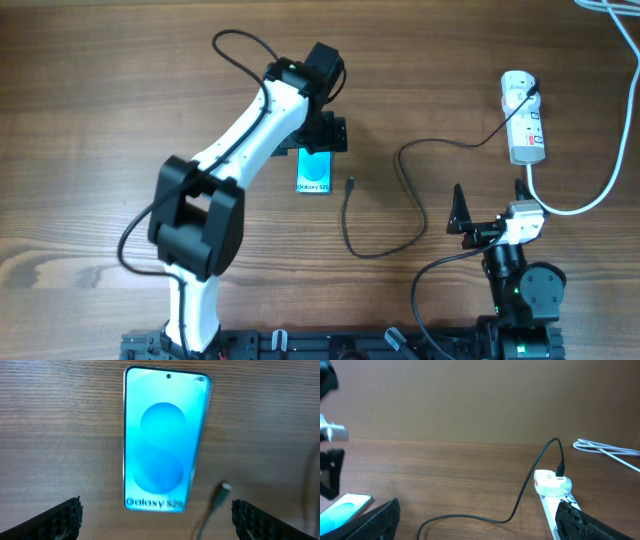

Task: Plug charger to phone and switch on socket
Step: 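Reach the left gripper down to the Galaxy S25 phone and grasp it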

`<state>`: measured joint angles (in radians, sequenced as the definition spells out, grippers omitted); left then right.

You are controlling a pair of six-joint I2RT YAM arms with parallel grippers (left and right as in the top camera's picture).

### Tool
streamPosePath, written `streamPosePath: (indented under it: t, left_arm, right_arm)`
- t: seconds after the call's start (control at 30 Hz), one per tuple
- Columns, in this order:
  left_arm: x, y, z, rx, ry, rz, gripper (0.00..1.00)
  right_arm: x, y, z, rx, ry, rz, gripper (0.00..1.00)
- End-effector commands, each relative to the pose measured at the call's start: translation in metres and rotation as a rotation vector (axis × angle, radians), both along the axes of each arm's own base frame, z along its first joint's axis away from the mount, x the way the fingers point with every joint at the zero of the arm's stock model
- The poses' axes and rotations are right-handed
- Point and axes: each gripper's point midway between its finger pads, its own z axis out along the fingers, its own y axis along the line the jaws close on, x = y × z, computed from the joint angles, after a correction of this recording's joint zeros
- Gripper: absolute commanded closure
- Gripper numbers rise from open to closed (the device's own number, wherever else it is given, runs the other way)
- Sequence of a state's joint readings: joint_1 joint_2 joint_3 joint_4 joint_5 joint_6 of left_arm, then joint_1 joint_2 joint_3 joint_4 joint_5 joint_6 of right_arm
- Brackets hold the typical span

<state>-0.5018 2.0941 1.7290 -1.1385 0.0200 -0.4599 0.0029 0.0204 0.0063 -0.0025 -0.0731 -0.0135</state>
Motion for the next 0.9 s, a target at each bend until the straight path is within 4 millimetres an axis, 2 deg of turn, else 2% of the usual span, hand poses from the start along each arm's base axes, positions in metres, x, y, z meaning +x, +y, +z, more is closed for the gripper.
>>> streamPosePath:
  t: [0.0, 0.13, 0.43, 0.67, 0.87]
  left_arm:
    - [0.009, 0.001, -0.024, 0.032, 0.007, 0.022, 0.0]
    - [0.014, -0.002, -0.04, 0.034, 0.011, 0.018, 0.0]
    - [0.02, -0.004, -0.048, 0.026, -0.004, 0.02, 0.0]
    - [0.01, 0.001, -0.086, 0.071, 0.077, 0.019, 0.0]
    - [0.009, 0.001, -0.09, 0.076, 0.085, 0.019, 0.0]
  right_arm:
    - [0.0, -0.003, 0.002, -0.011, -0.009, -0.017, 0.0]
    - [0.0, -0.003, 0.002, -0.011, -0.009, -0.017, 0.0]
    - [0.0, -0.003, 0.002, -0.011, -0.009, -0.017, 0.0]
    - [0.0, -0.003, 0.002, -0.011, -0.009, -0.017, 0.0]
    - [0.0, -0.003, 0.002, -0.011, -0.009, -0.017, 0.0]
